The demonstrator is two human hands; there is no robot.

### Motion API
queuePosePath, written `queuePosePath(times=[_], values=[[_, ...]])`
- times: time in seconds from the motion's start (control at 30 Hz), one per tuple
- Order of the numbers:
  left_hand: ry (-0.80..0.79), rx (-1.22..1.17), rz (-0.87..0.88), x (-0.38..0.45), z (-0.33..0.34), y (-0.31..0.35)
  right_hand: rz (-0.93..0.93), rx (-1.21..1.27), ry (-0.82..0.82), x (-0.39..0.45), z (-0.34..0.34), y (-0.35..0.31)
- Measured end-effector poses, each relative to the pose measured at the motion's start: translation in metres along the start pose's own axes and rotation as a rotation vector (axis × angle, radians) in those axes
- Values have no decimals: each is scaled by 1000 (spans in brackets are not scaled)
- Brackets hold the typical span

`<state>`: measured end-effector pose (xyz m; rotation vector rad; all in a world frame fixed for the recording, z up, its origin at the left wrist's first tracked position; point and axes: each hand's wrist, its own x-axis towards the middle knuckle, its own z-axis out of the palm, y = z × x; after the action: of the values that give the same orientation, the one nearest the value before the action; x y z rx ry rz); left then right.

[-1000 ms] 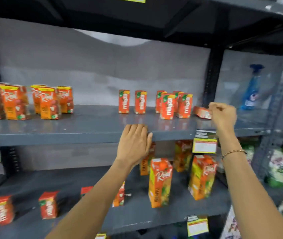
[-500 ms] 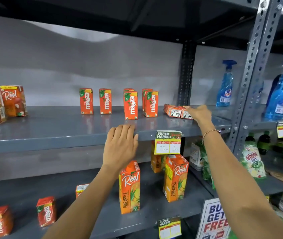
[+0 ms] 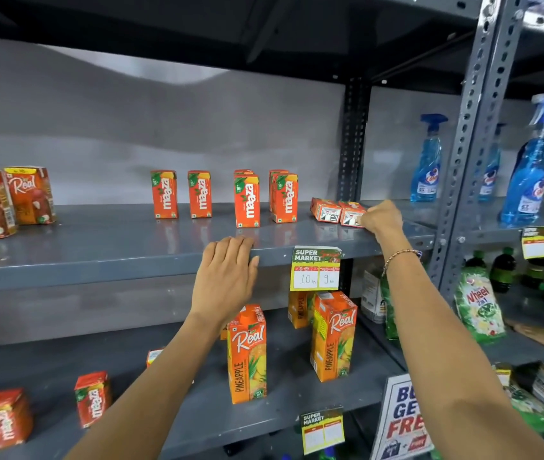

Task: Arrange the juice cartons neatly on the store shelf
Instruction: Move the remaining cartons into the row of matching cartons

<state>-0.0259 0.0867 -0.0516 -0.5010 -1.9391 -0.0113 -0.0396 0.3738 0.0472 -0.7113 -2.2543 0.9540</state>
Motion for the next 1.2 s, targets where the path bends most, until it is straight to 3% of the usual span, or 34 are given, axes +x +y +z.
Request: queuePosePath(times=[0.13,0.33,0.67,0.9,1.03,1.2], values=[[-21,-20,19,-1,-2,-3,23,95,-135,-3,-9,-2],[-50,-23,23,-2,-6,-5,-7,72,51,-13,3,-10],[-136,-53,45,2,-13,-7,16,118,72,-26,4,-5],[-175,-3,0,-17,-33,-67,-132,128,-110,-54,-9,-13],[-154,49,-80,-43,-48,-130,-301,291,-268,-100,19,-55],[-173,80,-210,-70,-69,-203,-383,362,-414,-149,80,-121]])
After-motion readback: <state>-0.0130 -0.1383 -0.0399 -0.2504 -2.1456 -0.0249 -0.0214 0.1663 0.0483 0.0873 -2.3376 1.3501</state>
